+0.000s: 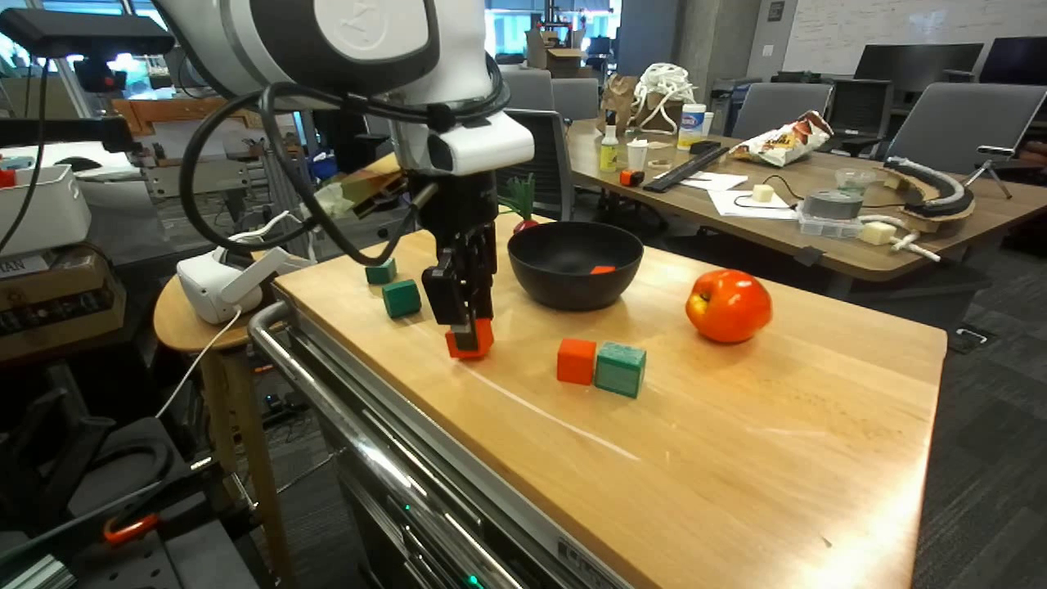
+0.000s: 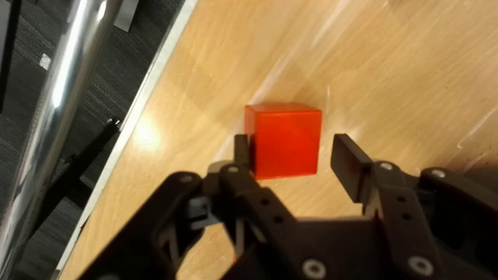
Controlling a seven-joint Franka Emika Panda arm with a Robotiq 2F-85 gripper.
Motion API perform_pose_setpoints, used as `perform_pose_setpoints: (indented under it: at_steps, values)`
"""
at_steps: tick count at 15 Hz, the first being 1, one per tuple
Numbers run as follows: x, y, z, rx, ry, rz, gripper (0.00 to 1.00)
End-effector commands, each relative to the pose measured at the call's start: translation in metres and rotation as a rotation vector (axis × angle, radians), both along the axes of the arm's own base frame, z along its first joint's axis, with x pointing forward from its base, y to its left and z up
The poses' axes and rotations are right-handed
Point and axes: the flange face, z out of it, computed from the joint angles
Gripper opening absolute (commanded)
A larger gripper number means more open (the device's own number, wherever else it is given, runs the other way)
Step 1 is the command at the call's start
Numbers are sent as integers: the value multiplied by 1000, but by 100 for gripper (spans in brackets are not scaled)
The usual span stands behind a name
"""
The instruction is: Remove the blocks from the black bowl
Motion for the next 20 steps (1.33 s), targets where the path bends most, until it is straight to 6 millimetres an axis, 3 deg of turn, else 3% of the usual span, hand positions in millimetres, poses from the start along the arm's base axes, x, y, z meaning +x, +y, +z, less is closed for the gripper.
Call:
perform_pose_setpoints:
  at_steps: [1, 2, 3, 6, 9, 10, 14, 20]
  values:
    - [14, 17, 38, -20, -128, 71, 88]
    - [17, 19, 57, -41, -177, 92, 97]
    - [21, 19, 81, -57, -213, 113, 100]
    - [50, 19, 133, -126, -309, 211, 100]
    - [93, 23, 146, -168, -378, 357, 100]
    - [104, 23, 145, -164, -377, 383, 100]
    - [150, 18, 104, -85, -294, 453, 100]
    - [187, -9, 39, -70, -193, 444, 100]
